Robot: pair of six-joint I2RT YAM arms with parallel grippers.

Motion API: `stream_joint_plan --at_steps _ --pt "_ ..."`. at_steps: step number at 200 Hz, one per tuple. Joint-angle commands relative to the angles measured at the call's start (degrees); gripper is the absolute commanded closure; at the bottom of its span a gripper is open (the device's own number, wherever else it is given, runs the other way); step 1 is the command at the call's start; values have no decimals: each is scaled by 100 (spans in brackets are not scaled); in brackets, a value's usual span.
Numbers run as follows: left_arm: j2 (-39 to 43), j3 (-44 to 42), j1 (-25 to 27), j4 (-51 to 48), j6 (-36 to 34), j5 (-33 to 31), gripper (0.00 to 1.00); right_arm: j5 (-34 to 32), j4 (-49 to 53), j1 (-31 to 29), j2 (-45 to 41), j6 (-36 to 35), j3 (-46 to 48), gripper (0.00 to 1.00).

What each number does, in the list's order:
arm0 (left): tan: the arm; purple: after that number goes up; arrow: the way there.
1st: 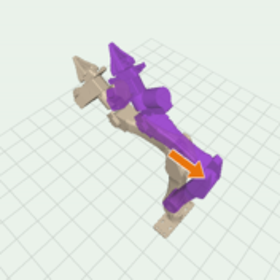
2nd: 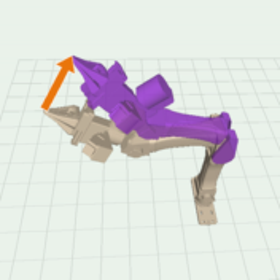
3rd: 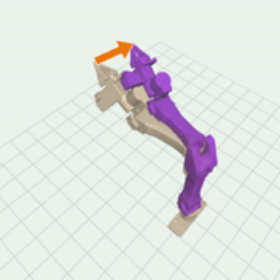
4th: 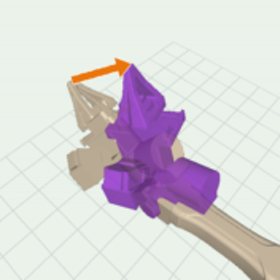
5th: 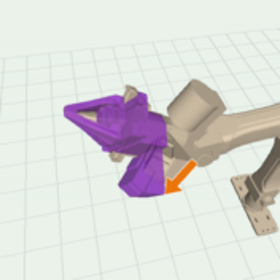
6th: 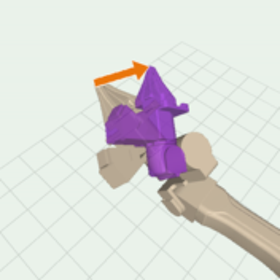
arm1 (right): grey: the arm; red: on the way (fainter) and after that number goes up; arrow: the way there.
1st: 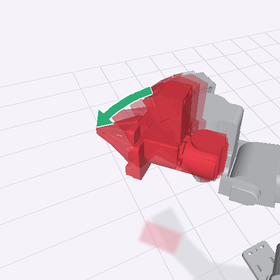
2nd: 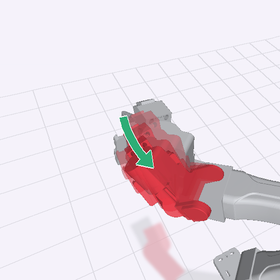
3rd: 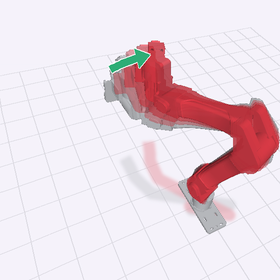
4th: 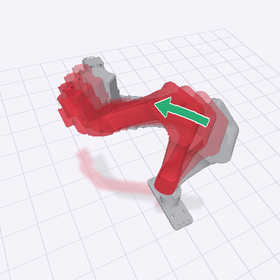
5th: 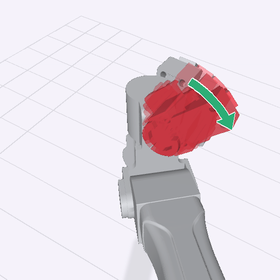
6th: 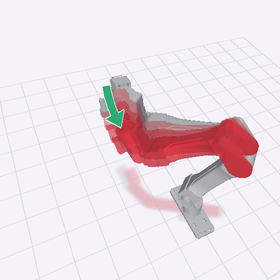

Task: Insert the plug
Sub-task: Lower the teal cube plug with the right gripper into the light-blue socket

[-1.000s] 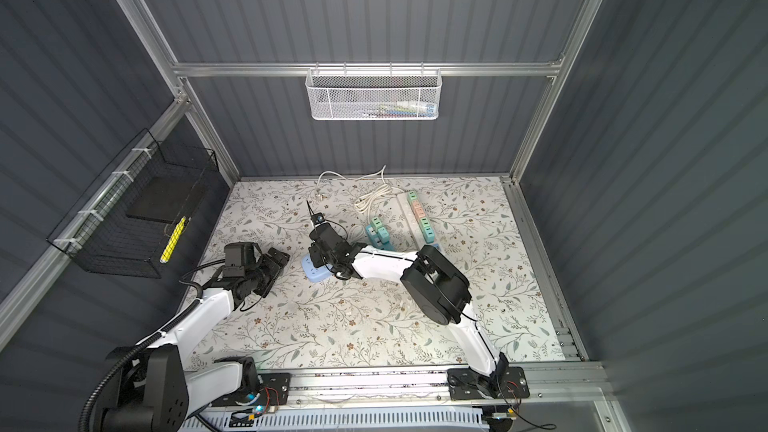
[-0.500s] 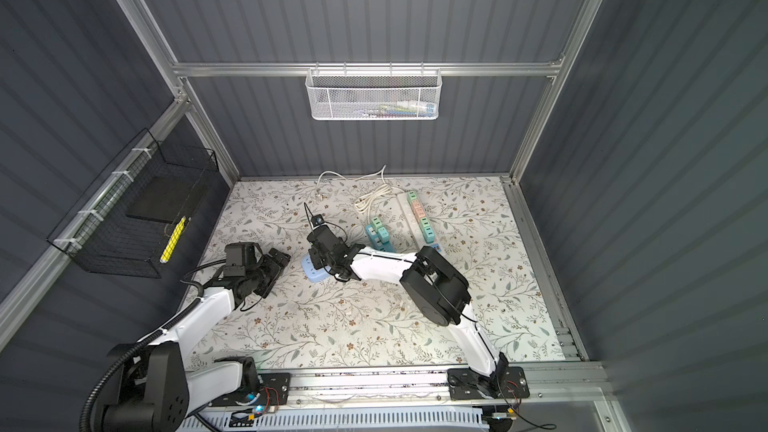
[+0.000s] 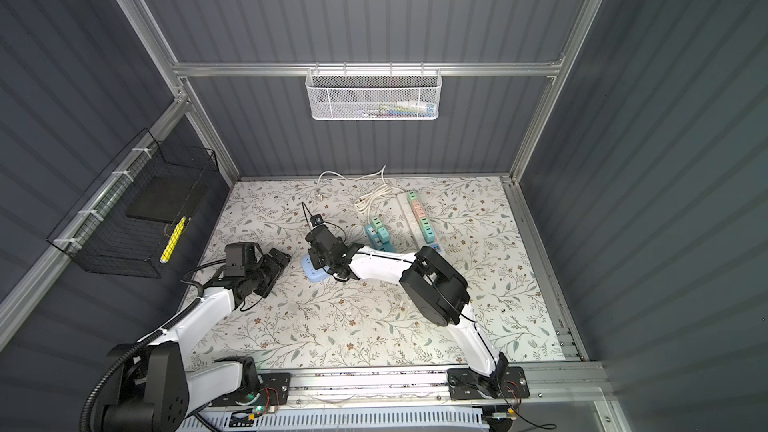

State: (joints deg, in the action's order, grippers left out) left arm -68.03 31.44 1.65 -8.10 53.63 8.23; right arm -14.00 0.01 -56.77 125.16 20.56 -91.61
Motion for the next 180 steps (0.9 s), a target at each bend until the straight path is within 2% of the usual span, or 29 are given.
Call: stream_joint_plan --at_steps 1,71,156,180 --pt "-1 19 -42 -68 -105 70 5 -114 -5 -44 166 -42 -96 72" --pt "-24 11 -42 -34 -98 88 5 -85 -276 -46 251 9 -18 72" --pt "-30 6 -51 -43 -116 90 5 -616 767 -167 636 -17 -669 73" --pt "0 11 -50 -59 -129 72 5 -536 782 -176 710 3 -615 72"
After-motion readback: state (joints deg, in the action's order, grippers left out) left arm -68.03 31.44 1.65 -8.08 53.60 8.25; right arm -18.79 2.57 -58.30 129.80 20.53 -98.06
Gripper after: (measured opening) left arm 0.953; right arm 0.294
